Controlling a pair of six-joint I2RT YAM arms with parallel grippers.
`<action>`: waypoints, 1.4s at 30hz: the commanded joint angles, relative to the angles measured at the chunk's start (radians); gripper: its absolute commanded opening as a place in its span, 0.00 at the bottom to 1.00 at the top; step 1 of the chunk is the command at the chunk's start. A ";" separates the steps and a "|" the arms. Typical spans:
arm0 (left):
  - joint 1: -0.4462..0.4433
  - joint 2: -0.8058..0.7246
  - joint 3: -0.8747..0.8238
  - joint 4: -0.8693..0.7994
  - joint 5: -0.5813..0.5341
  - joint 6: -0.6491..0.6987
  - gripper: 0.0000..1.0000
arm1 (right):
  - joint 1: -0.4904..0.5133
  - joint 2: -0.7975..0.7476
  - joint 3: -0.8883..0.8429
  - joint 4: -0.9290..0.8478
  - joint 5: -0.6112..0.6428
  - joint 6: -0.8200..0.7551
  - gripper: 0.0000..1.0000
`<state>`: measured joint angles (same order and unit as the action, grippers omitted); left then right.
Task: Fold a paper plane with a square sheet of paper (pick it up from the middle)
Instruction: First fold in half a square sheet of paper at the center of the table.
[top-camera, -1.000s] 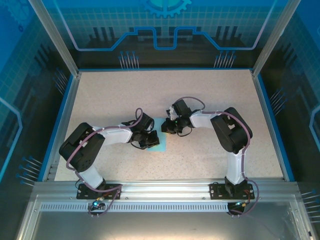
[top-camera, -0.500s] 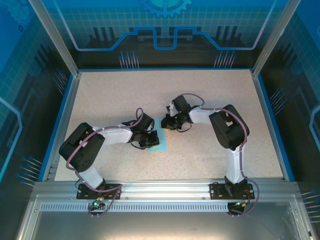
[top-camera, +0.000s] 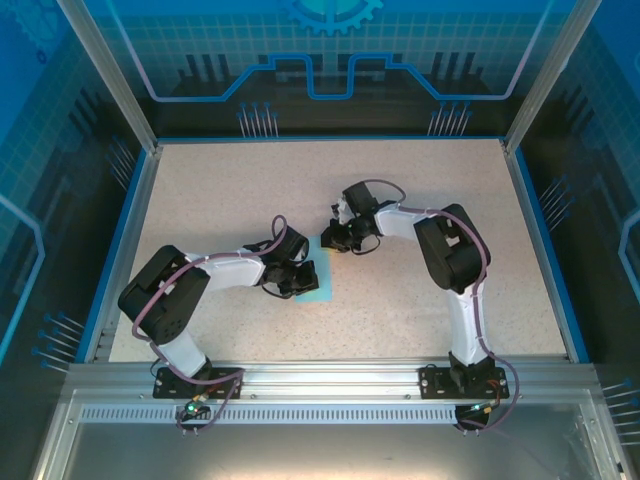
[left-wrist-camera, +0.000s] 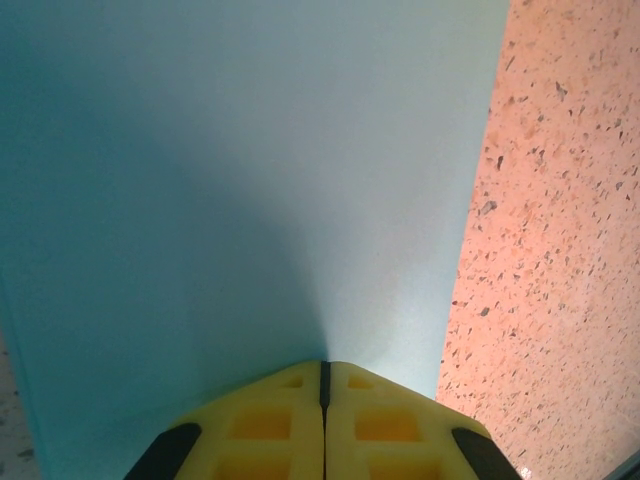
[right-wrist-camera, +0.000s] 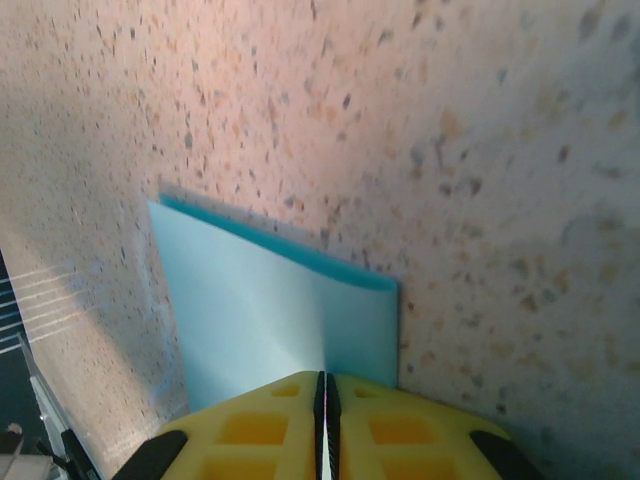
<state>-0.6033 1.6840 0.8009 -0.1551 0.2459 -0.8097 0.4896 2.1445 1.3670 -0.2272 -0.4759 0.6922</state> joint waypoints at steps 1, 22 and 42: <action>-0.016 0.032 -0.054 -0.153 -0.040 0.020 0.03 | -0.072 0.061 0.052 0.048 0.143 0.014 0.11; -0.003 -0.183 0.081 -0.190 -0.071 0.041 0.28 | -0.042 -0.288 -0.115 -0.059 0.226 -0.083 0.48; 0.363 -0.384 -0.137 -0.235 -0.087 0.004 0.77 | 0.416 -0.194 0.060 -0.428 0.783 -0.303 0.74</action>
<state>-0.2871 1.3361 0.6899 -0.3527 0.1291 -0.8078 0.8665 1.8980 1.3663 -0.5526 0.1951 0.4694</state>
